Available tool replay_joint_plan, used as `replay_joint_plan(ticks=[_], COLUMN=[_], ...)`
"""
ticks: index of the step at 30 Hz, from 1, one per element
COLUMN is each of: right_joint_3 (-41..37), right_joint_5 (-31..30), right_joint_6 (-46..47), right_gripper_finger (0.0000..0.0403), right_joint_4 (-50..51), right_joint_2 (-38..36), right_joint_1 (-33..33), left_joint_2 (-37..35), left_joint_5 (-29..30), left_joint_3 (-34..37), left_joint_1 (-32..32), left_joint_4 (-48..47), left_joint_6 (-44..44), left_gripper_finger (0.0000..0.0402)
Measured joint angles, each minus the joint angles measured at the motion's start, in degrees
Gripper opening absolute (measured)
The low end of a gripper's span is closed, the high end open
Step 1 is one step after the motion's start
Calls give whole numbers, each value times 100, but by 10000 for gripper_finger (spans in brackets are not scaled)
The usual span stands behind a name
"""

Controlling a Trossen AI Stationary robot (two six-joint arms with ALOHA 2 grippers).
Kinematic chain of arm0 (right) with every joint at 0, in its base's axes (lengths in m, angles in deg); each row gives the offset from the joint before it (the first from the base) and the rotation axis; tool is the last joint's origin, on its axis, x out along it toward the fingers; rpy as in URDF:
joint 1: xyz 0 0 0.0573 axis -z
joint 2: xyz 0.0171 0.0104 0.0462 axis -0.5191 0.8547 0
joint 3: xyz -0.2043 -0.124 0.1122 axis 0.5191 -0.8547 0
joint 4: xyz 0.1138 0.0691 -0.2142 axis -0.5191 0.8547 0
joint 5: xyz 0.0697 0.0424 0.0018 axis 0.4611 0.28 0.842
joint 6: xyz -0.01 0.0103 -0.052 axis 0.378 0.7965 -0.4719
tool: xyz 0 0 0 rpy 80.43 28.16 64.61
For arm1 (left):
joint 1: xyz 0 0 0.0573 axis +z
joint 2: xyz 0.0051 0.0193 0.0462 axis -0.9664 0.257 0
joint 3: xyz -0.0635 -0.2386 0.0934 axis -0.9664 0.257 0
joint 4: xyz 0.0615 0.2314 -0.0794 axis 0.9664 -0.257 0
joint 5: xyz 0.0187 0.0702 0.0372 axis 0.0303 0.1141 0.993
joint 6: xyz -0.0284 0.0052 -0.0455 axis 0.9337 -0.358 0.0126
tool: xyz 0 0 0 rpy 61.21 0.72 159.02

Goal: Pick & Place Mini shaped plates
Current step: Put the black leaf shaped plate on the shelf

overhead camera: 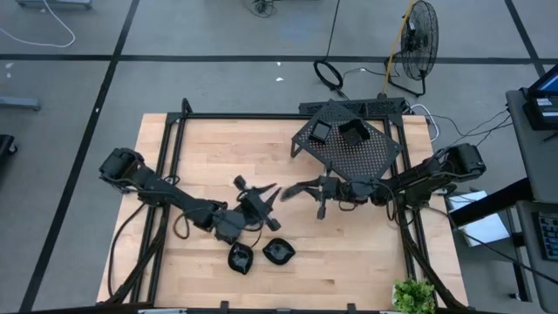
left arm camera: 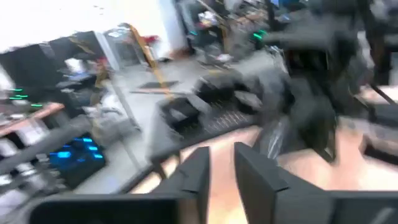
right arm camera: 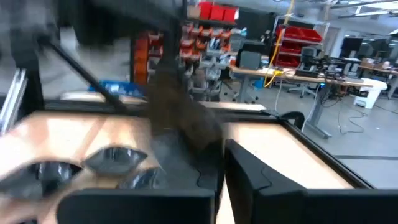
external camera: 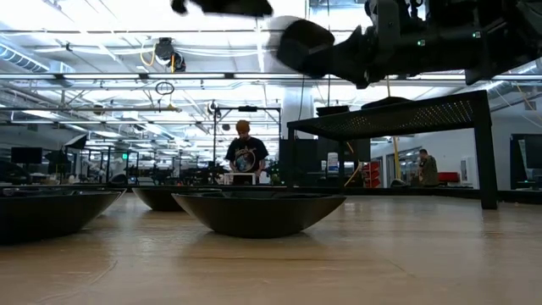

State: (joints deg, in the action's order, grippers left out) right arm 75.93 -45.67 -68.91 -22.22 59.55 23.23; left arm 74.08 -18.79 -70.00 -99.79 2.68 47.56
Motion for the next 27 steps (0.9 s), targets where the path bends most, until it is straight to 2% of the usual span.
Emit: replay_joint_plan(ticks=[5, 8, 11, 15, 21, 27], right_joint_3=[14, 7, 7, 11, 9, 7], right_joint_5=[-12, -457, -1087, -1888, -2898, -2969], right_joint_6=[-117, 66, 274, 1035, 2063, 2544], right_gripper_finger=[2, 2, 1, 3, 3, 1], right_joint_4=[836, 1801, 2975, 4758, 7162, 8100], right_joint_2=[-678, -1502, -2433, -3657, -4842, -5392], right_joint_1=[-11, -57, -151, -275, -373, -442], left_joint_2=[-13, -20, -14, -14, -14, -14], left_joint_5=[1059, 1397, 1777, 1946, 1524, 915], left_joint_3=[-400, -421, -416, -415, -408, -408], left_joint_1=[-383, -554, -687, -776, -717, -516], left_joint_4=[-295, -345, -741, -1654, -3012, -3708], left_joint_6=[-137, -351, -20, 883, 2488, 3367], left_gripper_finger=[168, 210, 236, 247, 237, 212])
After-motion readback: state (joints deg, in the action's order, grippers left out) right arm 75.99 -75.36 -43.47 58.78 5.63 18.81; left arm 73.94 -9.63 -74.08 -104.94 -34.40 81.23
